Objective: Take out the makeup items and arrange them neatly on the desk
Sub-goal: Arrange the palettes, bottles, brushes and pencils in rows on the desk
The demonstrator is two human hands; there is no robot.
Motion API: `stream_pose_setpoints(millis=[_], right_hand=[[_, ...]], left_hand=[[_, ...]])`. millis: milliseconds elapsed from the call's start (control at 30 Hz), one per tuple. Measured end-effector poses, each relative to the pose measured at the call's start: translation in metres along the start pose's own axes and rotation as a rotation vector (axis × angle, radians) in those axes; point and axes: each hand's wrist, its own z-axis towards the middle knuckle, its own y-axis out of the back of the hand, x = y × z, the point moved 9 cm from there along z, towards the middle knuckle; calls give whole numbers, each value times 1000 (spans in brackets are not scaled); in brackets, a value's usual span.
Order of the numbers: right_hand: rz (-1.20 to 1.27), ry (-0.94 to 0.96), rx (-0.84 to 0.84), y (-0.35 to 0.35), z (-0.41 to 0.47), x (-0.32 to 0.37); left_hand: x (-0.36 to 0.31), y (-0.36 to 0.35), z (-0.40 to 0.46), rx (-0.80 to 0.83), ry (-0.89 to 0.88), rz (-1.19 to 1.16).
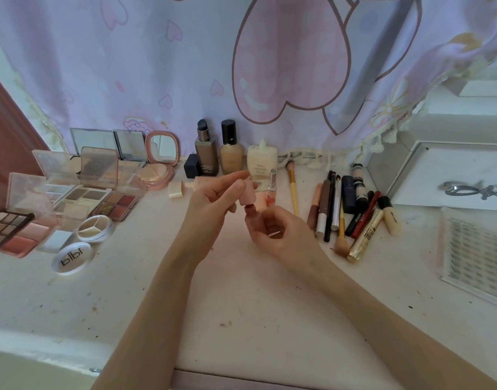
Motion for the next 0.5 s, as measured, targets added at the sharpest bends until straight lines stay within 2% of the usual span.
stream_pose_setpoints(millis=[133, 200, 300, 367, 500], right_hand=[[-59, 5, 12, -21, 16, 7], [-49, 15, 25, -35, 28, 13], [-63, 46, 18, -57, 47, 22], [-92, 65, 26, -74, 59, 28], [-145, 120, 38, -103, 77, 40]], left_hand=[[-11, 27, -3, -55, -31, 56], [-8, 54, -10, -167, -32, 342], [2, 88, -32, -248, 17, 1000], [10, 96, -49, -214, 28, 1188], [24, 102, -64, -140, 86, 1311]])
